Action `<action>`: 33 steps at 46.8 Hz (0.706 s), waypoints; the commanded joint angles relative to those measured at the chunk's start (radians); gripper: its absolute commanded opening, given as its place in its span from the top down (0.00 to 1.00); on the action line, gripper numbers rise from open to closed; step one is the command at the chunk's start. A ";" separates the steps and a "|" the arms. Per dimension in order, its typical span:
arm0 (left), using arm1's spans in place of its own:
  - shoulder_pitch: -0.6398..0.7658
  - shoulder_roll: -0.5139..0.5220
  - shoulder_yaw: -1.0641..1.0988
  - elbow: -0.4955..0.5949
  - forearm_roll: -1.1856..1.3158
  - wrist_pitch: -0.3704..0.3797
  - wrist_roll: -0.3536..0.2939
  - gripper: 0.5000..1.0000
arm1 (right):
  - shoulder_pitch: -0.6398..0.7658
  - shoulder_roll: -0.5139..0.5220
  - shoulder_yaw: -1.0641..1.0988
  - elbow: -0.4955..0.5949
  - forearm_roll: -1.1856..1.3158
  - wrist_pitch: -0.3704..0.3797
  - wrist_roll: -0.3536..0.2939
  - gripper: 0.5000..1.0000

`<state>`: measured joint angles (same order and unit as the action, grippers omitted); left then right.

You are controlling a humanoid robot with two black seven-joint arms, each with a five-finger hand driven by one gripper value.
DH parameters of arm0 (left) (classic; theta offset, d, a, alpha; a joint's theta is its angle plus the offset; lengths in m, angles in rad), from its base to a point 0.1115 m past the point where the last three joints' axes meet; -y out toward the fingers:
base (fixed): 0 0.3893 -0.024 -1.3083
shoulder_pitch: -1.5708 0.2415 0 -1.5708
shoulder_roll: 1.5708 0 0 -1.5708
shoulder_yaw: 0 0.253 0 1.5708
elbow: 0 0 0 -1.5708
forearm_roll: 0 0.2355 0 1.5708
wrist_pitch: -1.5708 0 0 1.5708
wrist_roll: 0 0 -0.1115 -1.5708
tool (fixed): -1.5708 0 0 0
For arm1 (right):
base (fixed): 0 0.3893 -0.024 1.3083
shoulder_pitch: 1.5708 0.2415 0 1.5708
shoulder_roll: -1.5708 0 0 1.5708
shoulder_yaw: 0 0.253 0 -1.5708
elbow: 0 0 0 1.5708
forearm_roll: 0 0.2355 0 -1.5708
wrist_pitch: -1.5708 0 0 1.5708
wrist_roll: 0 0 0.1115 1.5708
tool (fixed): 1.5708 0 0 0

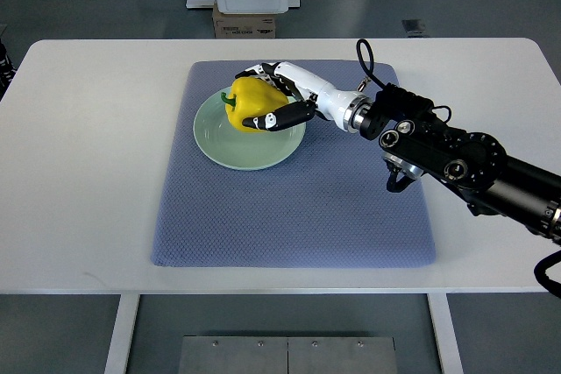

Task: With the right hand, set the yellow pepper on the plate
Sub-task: 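Carry the pepper with the right hand over the green plate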

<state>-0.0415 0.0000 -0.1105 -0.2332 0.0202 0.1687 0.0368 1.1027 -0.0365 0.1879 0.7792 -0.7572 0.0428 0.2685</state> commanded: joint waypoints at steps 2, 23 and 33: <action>0.000 0.000 0.000 0.000 0.000 0.000 0.000 0.00 | 0.005 0.026 -0.022 -0.002 -0.002 0.000 -0.005 1.00; 0.000 0.000 0.000 0.000 0.000 0.000 0.000 0.00 | 0.003 0.036 -0.053 -0.008 -0.008 -0.018 -0.091 1.00; 0.000 0.000 0.000 0.000 0.000 0.000 0.000 0.00 | -0.006 0.036 -0.050 -0.009 -0.007 -0.055 -0.129 1.00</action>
<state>-0.0415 0.0000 -0.1105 -0.2332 0.0203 0.1687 0.0369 1.0993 0.0001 0.1354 0.7701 -0.7653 -0.0008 0.1511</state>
